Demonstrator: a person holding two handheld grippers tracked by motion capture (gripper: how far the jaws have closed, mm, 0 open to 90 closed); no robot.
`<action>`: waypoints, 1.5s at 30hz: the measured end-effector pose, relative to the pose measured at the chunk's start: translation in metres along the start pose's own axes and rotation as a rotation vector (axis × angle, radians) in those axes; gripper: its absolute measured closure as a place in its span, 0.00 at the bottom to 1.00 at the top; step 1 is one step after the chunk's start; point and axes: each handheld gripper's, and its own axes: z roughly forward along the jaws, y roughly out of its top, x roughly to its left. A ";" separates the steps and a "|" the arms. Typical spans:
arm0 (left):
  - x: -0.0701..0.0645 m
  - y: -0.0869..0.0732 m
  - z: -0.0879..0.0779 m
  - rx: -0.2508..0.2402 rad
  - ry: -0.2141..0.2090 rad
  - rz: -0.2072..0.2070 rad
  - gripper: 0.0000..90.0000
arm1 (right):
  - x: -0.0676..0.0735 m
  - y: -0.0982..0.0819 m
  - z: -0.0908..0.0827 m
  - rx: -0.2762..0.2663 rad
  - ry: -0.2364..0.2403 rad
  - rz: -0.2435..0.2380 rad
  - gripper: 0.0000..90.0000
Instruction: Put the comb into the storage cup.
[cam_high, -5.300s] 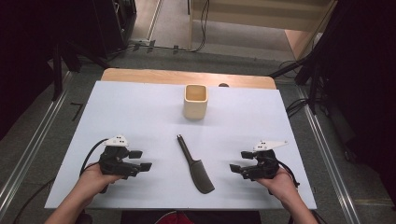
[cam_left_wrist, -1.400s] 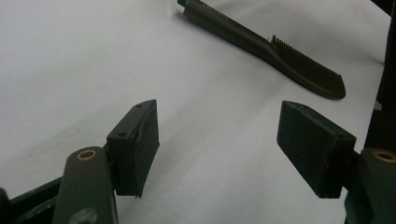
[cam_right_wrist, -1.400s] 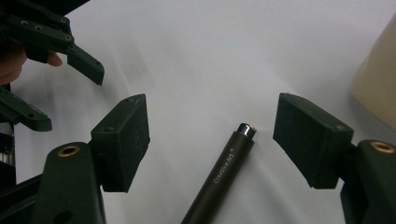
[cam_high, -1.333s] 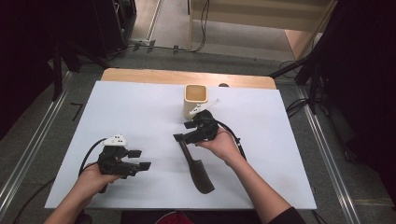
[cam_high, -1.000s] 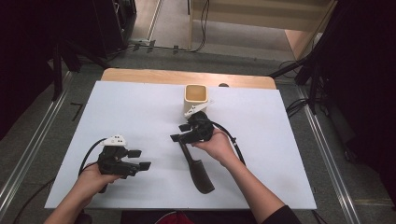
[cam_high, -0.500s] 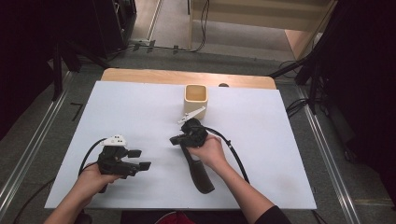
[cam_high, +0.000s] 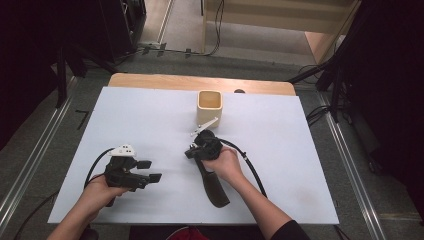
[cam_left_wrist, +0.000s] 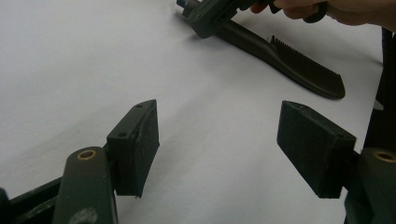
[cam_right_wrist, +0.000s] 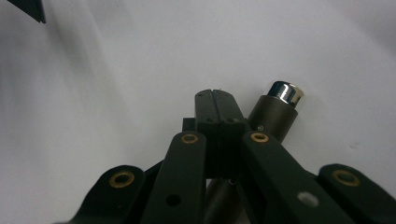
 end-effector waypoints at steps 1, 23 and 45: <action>0.000 0.000 0.000 0.001 0.001 0.001 0.34 | -0.001 0.000 0.000 0.002 -0.004 -0.006 0.97; 0.000 0.000 0.000 -0.001 0.001 0.002 0.34 | -0.017 -0.013 -0.011 0.011 -0.043 0.027 0.97; 0.000 0.000 -0.001 -0.003 0.006 -0.001 0.34 | -0.030 -0.036 -0.031 0.010 -0.054 0.076 0.97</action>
